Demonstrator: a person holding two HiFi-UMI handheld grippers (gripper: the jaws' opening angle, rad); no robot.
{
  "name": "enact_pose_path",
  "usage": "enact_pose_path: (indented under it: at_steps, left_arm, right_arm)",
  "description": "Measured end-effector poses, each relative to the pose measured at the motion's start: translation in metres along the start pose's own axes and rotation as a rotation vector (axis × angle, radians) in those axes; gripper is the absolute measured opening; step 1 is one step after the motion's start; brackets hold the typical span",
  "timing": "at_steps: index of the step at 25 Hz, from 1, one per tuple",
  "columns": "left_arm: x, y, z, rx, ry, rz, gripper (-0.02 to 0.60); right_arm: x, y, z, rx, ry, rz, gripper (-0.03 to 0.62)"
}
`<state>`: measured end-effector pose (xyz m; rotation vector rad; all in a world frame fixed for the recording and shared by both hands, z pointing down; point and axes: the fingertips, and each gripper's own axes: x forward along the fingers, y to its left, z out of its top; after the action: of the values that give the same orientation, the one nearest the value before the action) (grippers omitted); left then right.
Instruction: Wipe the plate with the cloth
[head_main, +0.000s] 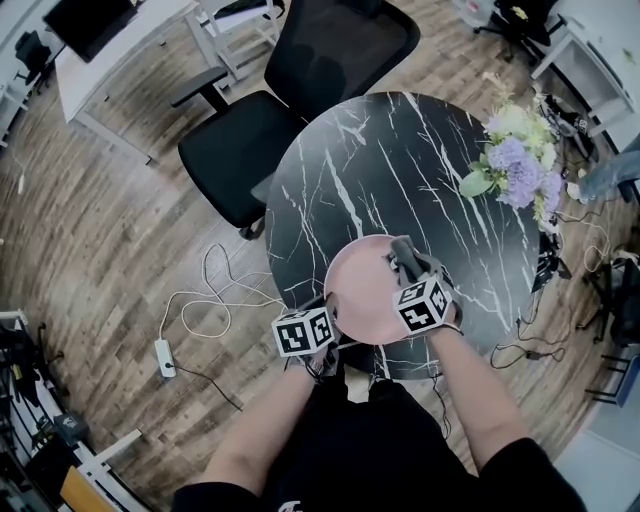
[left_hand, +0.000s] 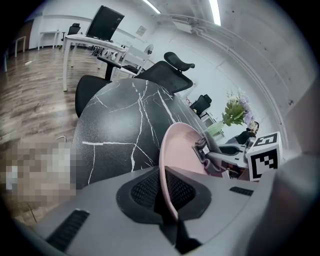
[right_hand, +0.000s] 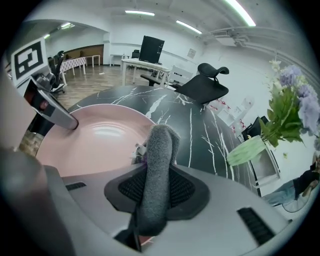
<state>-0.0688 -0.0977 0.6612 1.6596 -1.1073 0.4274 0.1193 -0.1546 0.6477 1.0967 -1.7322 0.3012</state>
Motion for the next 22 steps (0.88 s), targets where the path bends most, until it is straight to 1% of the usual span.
enact_pose_path:
  at_steps: [4,7,11,15,18,22]
  left_arm:
    - [0.0,0.0,0.002,0.003,-0.008,0.005,0.035]
    - [0.0,0.001,0.001,-0.002,-0.011,0.011,0.035]
    - [0.001,0.001,0.002,-0.013,-0.021,0.007,0.034]
    - [0.0,0.001,0.002,-0.022,-0.025,0.01,0.032]
    - [0.001,0.0,0.001,-0.022,-0.023,0.006,0.032]
    - [0.003,-0.003,-0.002,-0.035,-0.022,-0.02,0.032]
  right_arm:
    - [-0.006,-0.006,0.0,0.033,-0.032,-0.025,0.112]
    - [-0.01,-0.003,0.001,0.099,-0.049,0.007,0.112]
    - [-0.016,0.021,0.01,0.182,-0.096,0.144,0.112]
    - [-0.02,0.053,0.018,0.245,-0.102,0.264,0.112]
    - [-0.022,0.08,0.021,0.266,-0.088,0.346,0.112]
    - [-0.025,0.117,0.025,0.273,-0.061,0.436,0.112]
